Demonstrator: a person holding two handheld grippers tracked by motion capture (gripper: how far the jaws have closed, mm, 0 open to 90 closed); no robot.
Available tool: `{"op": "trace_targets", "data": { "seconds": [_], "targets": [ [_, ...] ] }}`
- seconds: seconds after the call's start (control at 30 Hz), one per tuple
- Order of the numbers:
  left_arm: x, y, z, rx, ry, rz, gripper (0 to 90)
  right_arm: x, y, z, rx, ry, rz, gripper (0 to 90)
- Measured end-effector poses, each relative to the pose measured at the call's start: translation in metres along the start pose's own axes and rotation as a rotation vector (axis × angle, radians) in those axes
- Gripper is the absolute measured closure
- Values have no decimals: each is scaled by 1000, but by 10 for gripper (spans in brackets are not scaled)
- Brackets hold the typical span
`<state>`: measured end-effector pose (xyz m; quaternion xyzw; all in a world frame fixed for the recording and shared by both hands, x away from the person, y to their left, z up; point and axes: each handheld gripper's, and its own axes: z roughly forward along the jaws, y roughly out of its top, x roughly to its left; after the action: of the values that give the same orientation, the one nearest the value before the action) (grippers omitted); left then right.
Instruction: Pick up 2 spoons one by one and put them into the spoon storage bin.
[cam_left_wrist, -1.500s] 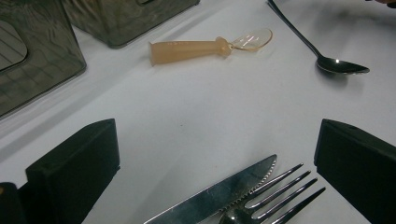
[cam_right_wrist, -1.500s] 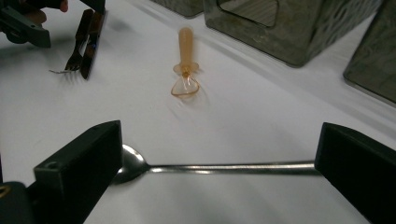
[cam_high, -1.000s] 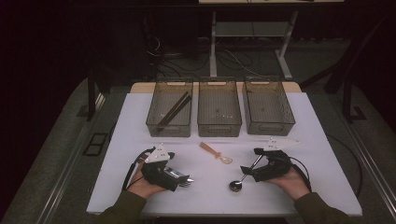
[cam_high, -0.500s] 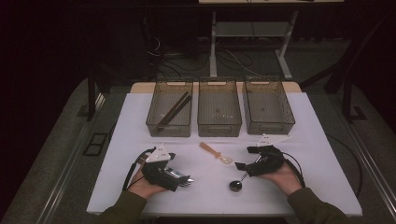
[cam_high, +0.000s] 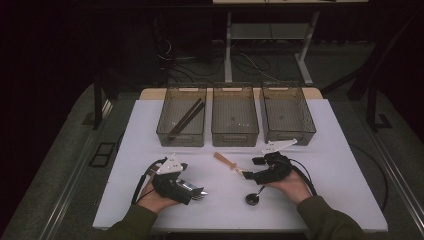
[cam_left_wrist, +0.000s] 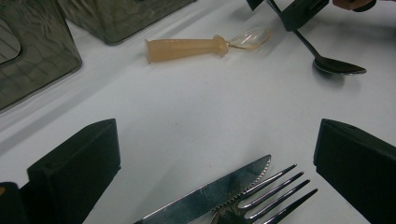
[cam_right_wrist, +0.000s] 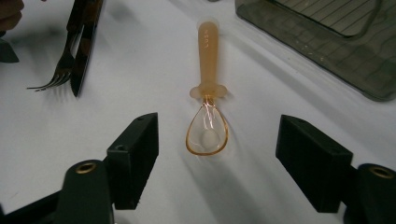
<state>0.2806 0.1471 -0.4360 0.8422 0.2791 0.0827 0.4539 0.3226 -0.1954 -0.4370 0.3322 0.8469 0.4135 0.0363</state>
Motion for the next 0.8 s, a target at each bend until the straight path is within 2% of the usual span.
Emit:
{"op": "trace_targets", "data": {
  "seconds": [0.17,0.43,0.57,0.8],
  "targets": [
    [0,0,0,-2,-1,-5,0,1,5,9,17,4,-6,366],
    [0,0,-1,-9,-3,-4,0,8,9,27,66,-10,-54,472],
    [0,0,0,-8,-4,-7,0,10,7,29,82,-25,-79,507],
    [0,0,0,-10,-3,-7,0,11,7,29,87,-33,-94,543]
  ]
}}
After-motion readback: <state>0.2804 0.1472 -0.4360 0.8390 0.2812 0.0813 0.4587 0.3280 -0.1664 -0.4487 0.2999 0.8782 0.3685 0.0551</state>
